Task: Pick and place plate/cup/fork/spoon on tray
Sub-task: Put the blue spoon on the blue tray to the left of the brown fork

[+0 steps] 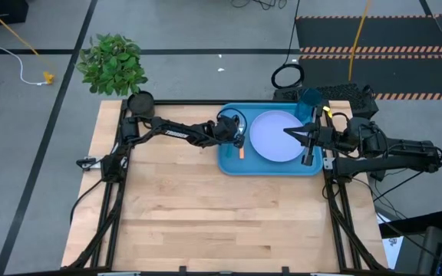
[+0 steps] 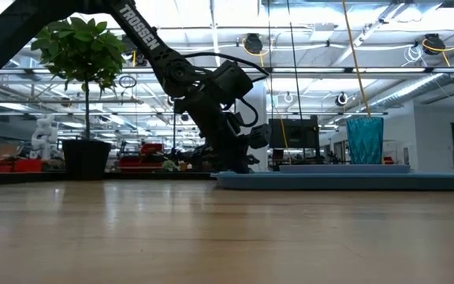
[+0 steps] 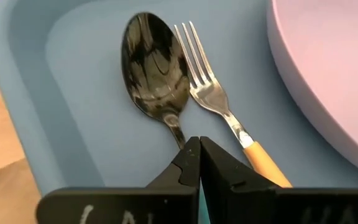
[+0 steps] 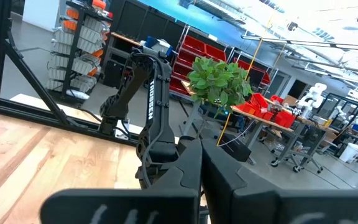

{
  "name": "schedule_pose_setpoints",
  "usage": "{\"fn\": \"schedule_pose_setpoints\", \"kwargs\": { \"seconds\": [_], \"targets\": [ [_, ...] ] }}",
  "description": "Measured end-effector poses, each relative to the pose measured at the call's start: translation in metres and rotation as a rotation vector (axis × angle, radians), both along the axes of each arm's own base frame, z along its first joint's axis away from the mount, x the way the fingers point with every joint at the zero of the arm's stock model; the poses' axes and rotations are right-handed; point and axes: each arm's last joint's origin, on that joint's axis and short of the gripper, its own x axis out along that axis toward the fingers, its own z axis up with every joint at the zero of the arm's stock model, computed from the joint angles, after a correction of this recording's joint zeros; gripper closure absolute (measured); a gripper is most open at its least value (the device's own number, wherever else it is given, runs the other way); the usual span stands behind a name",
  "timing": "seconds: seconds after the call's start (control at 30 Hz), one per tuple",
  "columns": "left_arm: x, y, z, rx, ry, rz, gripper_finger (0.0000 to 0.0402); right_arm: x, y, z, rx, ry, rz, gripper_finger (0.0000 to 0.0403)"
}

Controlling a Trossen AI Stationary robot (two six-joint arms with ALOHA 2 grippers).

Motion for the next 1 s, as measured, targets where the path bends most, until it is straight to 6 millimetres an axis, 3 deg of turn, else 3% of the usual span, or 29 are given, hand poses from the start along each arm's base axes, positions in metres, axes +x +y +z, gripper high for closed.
{"fn": "schedule_pose_setpoints", "kwargs": {
  "seconds": [0.47, 1.0],
  "targets": [
    [-0.0010, -0.0046, -0.0095, -0.041, 0.034, 0.011, 0.0396, 0.0001, 0.0000, 0.0003, -0.001, -0.003, 0.000, 0.0403],
    [0.0002, -0.0019, -0.0073, 0.015, -0.006, 0.102, 0.0394, 0.0001, 0.0000, 0.0002, -0.002, -0.002, 0.000, 0.0403]
  ]
}}
